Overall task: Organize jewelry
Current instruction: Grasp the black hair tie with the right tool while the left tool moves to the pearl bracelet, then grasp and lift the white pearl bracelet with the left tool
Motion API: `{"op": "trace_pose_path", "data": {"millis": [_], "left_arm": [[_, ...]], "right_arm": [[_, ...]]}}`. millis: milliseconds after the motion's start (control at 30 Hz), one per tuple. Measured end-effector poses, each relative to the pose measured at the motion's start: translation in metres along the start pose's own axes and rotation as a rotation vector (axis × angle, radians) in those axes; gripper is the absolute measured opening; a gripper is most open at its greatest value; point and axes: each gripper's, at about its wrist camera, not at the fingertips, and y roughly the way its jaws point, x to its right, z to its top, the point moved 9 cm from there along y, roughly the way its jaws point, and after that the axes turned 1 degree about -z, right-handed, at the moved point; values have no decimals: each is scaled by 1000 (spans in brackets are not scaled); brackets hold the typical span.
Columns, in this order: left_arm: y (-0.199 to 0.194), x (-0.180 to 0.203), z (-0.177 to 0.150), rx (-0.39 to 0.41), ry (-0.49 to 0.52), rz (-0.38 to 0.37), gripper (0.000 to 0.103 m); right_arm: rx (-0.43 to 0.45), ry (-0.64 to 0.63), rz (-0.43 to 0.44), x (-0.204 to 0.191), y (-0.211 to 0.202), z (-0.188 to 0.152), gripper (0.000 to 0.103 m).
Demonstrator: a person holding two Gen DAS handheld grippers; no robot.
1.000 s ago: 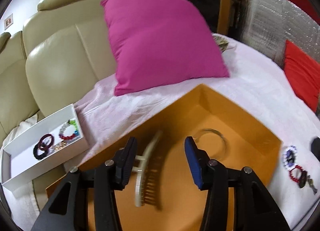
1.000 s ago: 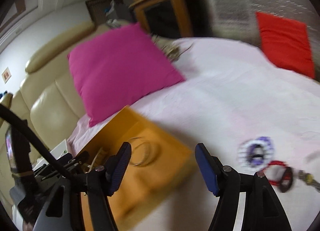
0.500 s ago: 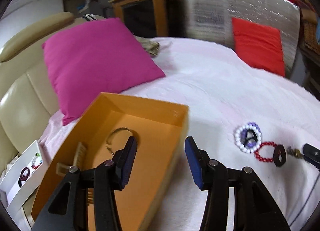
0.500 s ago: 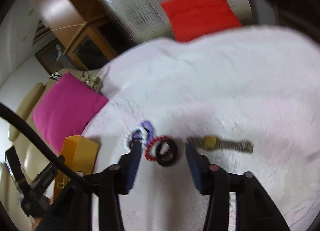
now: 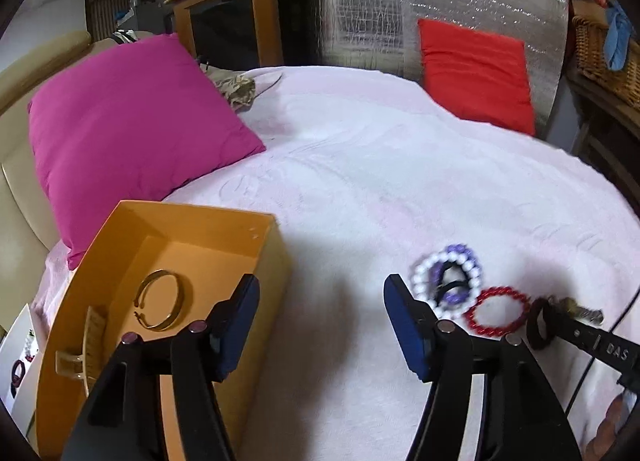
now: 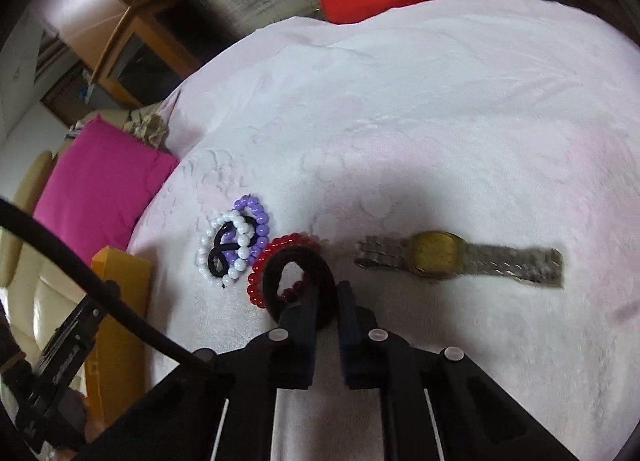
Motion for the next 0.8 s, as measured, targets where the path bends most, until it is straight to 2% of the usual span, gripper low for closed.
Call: {"op": "trace_pose_path", "data": {"millis": [100,167,267,367,433,600,667,733,800], "left_arm": [[-6,14,6,48,36,-7,65],[-1,29,8,48,69,-33,67],[21,44,4,-18,87,-86,68],[56,50,-6,-134,56,-114,68],[68,52,-6,-158,32,-134,68],[85,66,-4,-204,-9,-241,68],[90,71,-4,-201,2,-247,63],[92,74,-4,-196,32,-250,32],[93,79,-6,-207,44,-275,17]], "right_arm": [[37,19,4,14,-20,2,9],[46,47,13,23,-30,4,9],[47,74,16,36,-44,2,9],[36,93,27,44,-52,-3,9],[14,101,30,48,-54,-9,9],[-5,89,15,53,-51,-12,9],[-14,94,21,53,-48,-12,9],[-24,85,18,50,-45,-12,9],[-35,72,10,48,-41,-13,9]]}}
